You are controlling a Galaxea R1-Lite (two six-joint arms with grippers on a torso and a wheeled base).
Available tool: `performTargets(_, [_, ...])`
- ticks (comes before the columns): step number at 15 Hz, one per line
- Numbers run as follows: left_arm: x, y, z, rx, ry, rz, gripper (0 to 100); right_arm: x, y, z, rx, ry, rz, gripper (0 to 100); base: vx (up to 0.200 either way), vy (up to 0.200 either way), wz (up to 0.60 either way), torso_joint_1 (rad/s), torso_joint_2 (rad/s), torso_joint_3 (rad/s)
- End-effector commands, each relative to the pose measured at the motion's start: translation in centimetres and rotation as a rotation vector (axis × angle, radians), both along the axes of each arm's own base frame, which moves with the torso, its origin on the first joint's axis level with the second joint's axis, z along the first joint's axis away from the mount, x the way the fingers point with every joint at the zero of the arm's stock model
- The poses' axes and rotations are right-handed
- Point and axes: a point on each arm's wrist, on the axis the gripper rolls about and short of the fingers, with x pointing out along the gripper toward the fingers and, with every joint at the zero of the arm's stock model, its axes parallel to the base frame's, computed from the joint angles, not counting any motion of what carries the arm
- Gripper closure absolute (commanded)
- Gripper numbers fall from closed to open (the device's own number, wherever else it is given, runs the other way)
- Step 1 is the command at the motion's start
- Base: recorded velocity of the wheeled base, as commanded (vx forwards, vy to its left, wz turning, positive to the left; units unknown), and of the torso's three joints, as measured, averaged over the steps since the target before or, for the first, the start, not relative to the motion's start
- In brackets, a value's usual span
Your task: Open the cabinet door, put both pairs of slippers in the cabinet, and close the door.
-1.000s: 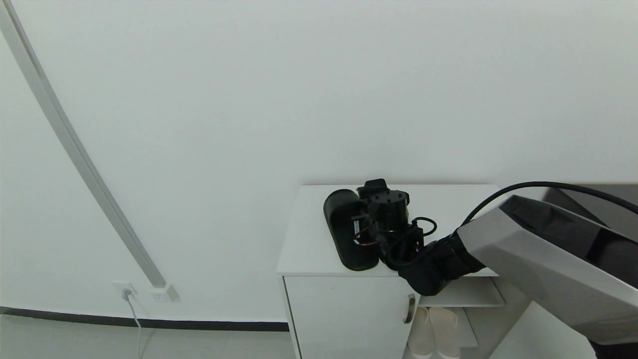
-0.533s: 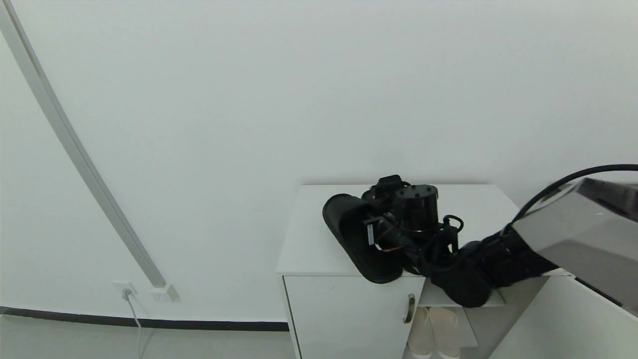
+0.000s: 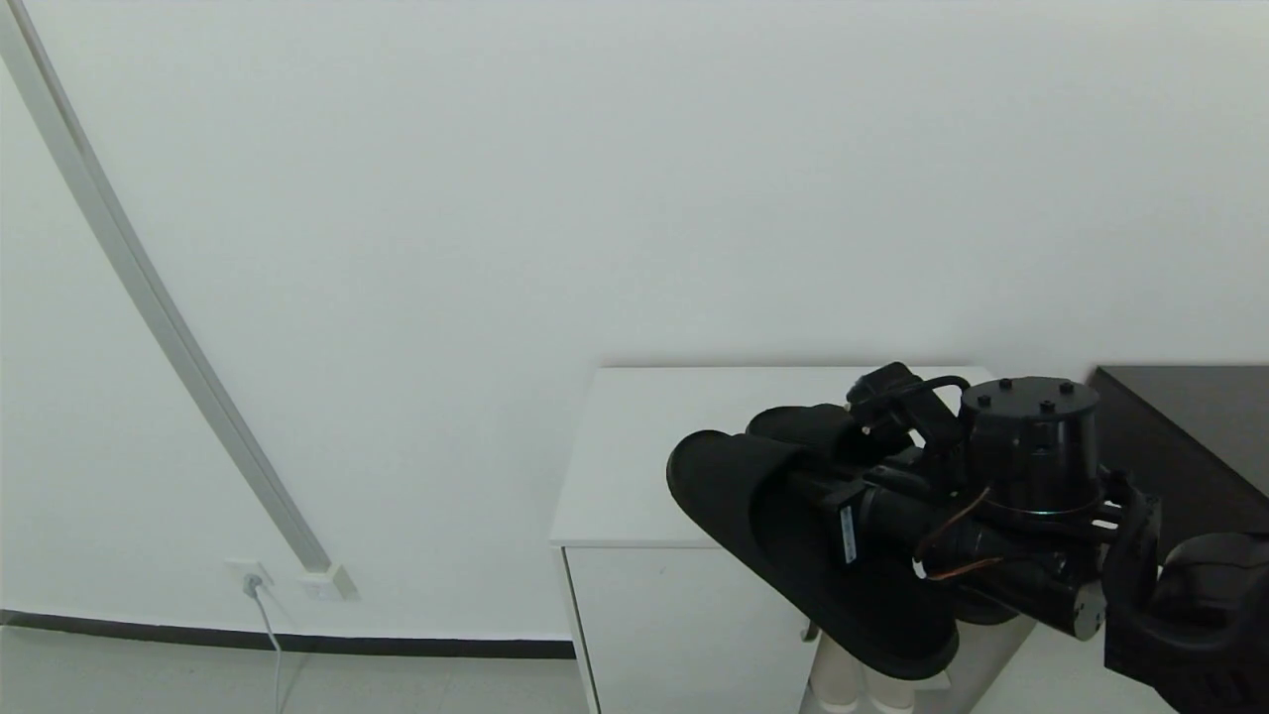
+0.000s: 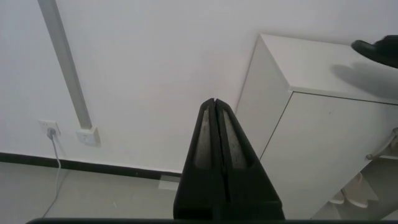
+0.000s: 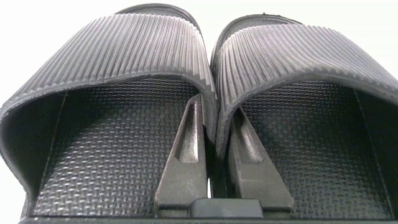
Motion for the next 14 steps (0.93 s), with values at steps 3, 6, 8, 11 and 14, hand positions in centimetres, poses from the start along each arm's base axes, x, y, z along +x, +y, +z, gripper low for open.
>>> performTargets(3, [0.01,0.00,0.01,0.000,0.001,0.000,100,-0.70,-0.20,0.39,0.007,-0.008,0.011,100,0.000,0.000,0.00,0.000,0.00,0.000])
performTargets(6, [0.01,0.00,0.03,-0.002,-0.001,0.000,100,-1.07,0.16,0.31,0.004,-0.009,0.019,100,0.000,0.000,0.00,0.000,0.00,0.000])
performTargets(8, [0.01,0.00,0.01,-0.002,0.001,-0.001,100,-1.16,0.26,0.31,0.004,-0.009,0.023,100,-0.200,0.000,0.00,0.005,0.00,0.002])
performTargets(11, [0.01,0.00,0.01,-0.002,0.001,-0.001,100,-1.43,0.50,0.23,0.002,-0.007,0.036,100,-0.200,0.000,0.00,0.011,0.00,-0.001])
performTargets(14, [0.01,0.00,0.01,-0.002,0.001,-0.001,100,-1.30,0.68,-0.08,-0.004,0.000,0.036,100,-0.200,0.000,0.00,-0.006,0.00,0.004])
